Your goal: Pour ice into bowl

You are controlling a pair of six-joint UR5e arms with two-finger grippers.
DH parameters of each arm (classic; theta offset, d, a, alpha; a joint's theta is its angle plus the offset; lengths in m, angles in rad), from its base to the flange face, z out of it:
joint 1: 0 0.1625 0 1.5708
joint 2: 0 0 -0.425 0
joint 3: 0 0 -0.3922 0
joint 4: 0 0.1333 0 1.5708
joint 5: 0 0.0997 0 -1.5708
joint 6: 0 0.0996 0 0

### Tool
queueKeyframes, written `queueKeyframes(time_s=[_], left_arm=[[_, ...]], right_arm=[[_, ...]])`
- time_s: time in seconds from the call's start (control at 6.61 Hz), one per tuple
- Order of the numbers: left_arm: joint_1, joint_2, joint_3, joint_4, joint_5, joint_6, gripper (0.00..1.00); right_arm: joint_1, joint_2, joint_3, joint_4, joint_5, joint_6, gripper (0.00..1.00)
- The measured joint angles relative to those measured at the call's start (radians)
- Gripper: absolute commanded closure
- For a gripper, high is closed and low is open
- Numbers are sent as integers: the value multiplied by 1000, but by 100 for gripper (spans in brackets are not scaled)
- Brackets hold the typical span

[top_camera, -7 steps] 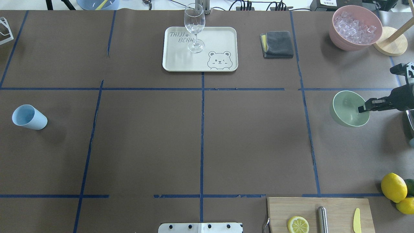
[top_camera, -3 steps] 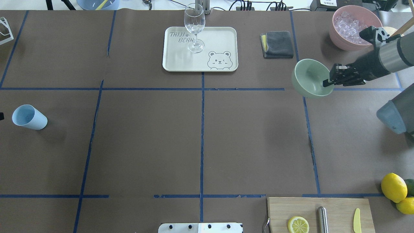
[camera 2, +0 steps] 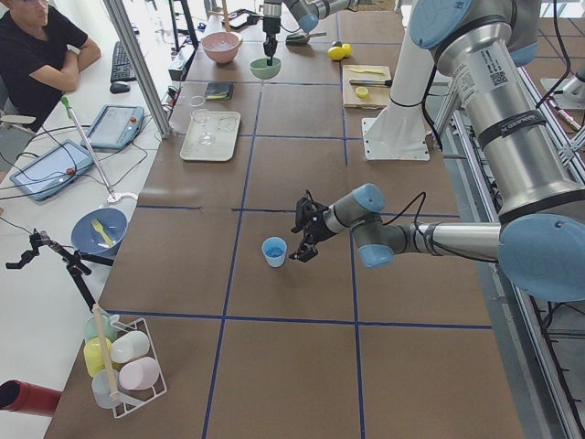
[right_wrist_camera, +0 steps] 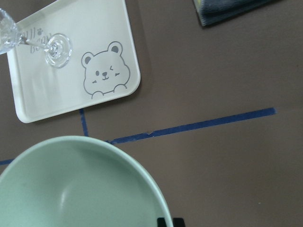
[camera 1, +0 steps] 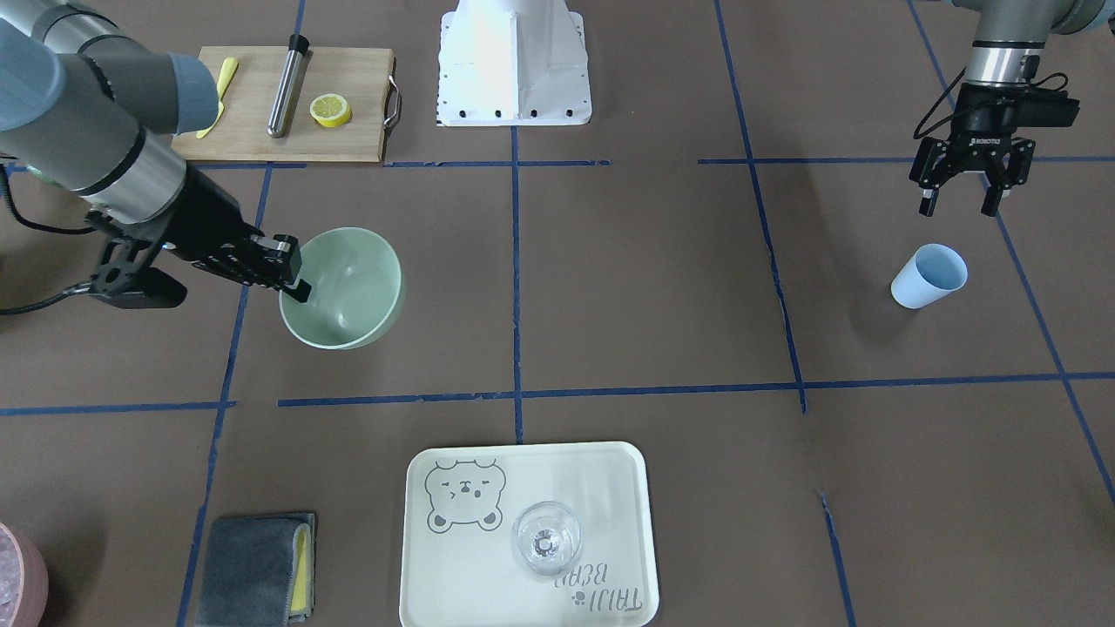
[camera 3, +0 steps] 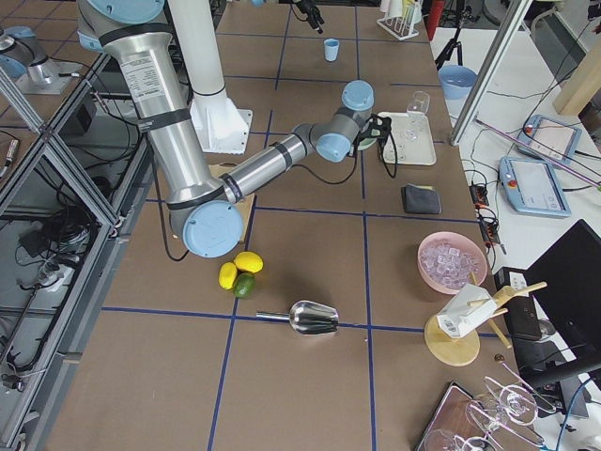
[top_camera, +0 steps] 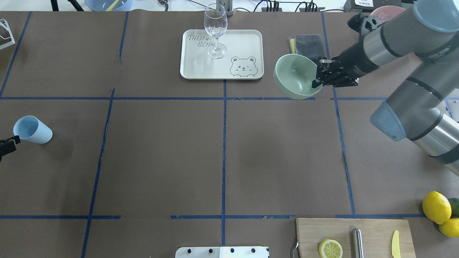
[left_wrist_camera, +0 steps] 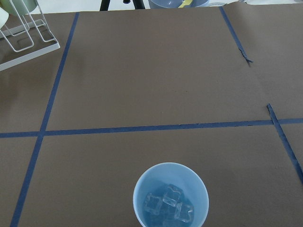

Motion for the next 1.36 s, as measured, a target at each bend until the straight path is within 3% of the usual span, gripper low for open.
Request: queueKeyframes(time_s=[0.3, 0.76, 1.06, 1.36], left_arm=[[132, -45, 97, -36, 192, -112, 0], [157, -147, 204, -36, 380, -130, 2], [157, -214, 285, -34, 471, -130, 2], [157, -270, 333, -35, 496, -126, 2]], right_arm=[[-63, 93, 4, -114, -55, 11, 100], [-156, 184, 2, -244, -154, 12, 100], [-185, 194, 2, -257, -186, 13, 100], [-199, 195, 2, -258, -206, 21, 100]])
